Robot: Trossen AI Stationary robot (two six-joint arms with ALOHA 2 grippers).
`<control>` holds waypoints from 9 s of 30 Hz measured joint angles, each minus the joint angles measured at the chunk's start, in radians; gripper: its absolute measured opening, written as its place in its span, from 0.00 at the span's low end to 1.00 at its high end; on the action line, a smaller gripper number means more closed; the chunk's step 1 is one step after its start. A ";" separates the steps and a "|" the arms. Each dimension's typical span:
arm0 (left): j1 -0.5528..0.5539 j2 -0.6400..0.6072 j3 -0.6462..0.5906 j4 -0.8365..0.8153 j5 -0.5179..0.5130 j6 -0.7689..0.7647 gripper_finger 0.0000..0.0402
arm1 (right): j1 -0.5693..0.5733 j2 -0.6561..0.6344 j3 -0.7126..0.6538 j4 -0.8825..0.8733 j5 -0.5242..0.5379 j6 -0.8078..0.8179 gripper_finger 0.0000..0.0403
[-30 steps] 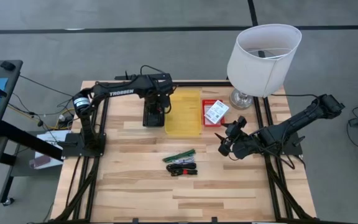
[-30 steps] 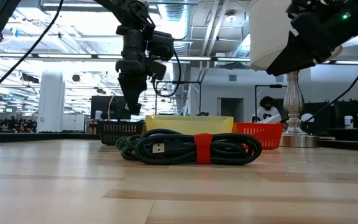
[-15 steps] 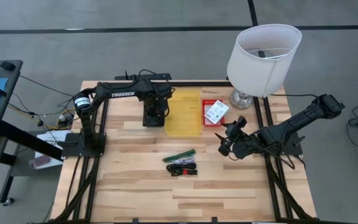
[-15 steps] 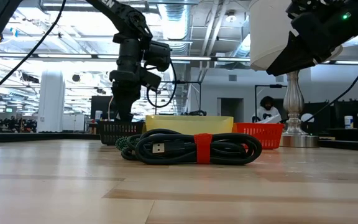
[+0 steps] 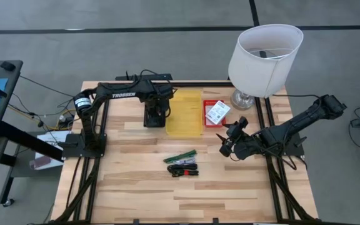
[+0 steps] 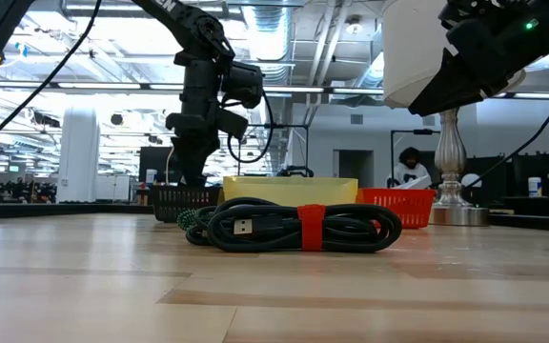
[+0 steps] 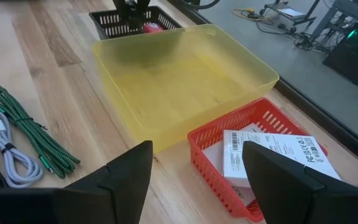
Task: Pick and place items into bin
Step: Put the black charger adapter into the black bin, then put the bottom black charger cable into the yellow bin, then put the black charger cable into the yellow bin
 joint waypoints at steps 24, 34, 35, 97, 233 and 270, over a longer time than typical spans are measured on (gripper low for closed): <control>0.000 -0.075 0.044 -0.099 0.216 -0.180 0.64 | -0.001 0.000 0.000 0.000 0.002 -0.003 0.61; -0.050 -0.508 -0.115 0.327 0.087 -0.386 0.64 | 0.001 0.000 0.000 0.170 0.000 0.016 0.61; -0.064 -0.561 -0.155 0.378 0.081 -0.390 0.64 | 0.002 0.000 -0.001 0.193 0.000 0.016 0.61; -0.278 -1.337 -0.912 0.761 -0.077 -0.615 0.64 | 0.027 0.623 0.633 -0.075 -0.501 -0.272 0.61; -0.278 -1.331 -0.912 0.641 -0.065 -0.833 0.64 | -0.509 1.044 1.298 -0.689 -0.417 -0.567 0.34; -0.278 -1.331 -0.912 0.623 -0.065 -0.833 0.64 | -0.284 1.045 1.296 -0.689 -0.553 -0.478 0.34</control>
